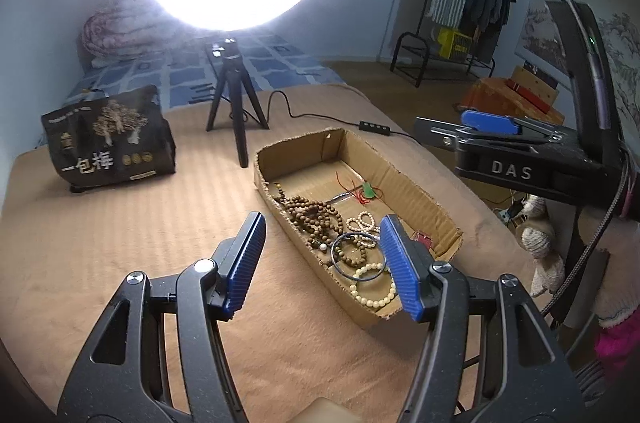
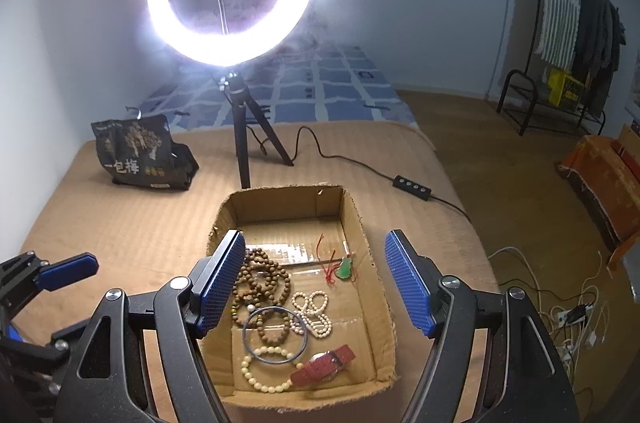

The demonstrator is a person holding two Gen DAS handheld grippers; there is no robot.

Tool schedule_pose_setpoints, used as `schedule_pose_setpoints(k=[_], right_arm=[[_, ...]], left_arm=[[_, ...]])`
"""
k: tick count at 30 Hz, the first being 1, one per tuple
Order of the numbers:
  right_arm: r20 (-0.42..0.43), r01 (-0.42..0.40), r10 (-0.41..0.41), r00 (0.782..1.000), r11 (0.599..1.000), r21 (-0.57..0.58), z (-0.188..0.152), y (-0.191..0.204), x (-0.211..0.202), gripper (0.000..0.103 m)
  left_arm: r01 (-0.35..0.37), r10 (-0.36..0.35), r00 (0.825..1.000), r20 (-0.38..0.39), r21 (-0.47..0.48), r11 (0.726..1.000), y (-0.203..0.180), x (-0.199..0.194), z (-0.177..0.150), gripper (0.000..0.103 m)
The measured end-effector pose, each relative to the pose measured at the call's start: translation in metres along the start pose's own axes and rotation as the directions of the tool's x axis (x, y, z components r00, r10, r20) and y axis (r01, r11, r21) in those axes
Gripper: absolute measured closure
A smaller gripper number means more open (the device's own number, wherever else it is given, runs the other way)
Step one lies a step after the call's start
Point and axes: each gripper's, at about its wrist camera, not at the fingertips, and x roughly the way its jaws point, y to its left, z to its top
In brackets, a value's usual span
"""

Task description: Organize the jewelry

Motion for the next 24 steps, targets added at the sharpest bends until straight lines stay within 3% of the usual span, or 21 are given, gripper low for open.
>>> schedule_pose_setpoints(k=[5,8,11,20,24], right_arm=[[0.043,0.016,-0.016,0.999,1.000,-0.008,-0.003,0.007,-0.027,0.030],[0.077,0.043,-0.042,0.996,0.999,-0.021,-0.005,0.013,-0.043,0.022],[0.102,0.053,-0.051,0.993,0.998,-0.023,-0.007,0.016,-0.055,0.022],[0.166,0.066,-0.061,0.984,0.998,-0.024,-0.017,0.025,-0.088,0.022],[0.189,0.067,-0.060,0.980,0.997,-0.030,-0.021,0.029,-0.097,0.022]], left_arm=[[-0.001,0.002,0.999,0.032,-0.027,1.000,0.002,-0.028,-0.002,0.034],[-0.015,0.016,0.999,0.050,-0.011,1.000,-0.002,-0.041,-0.002,0.032],[-0.025,0.025,0.998,0.062,-0.004,1.000,-0.005,-0.052,-0.004,0.024],[-0.056,0.055,0.997,0.061,0.021,0.998,-0.012,-0.070,-0.009,0.021],[-0.087,0.084,0.994,0.077,0.038,0.995,-0.017,-0.078,-0.012,0.014]])
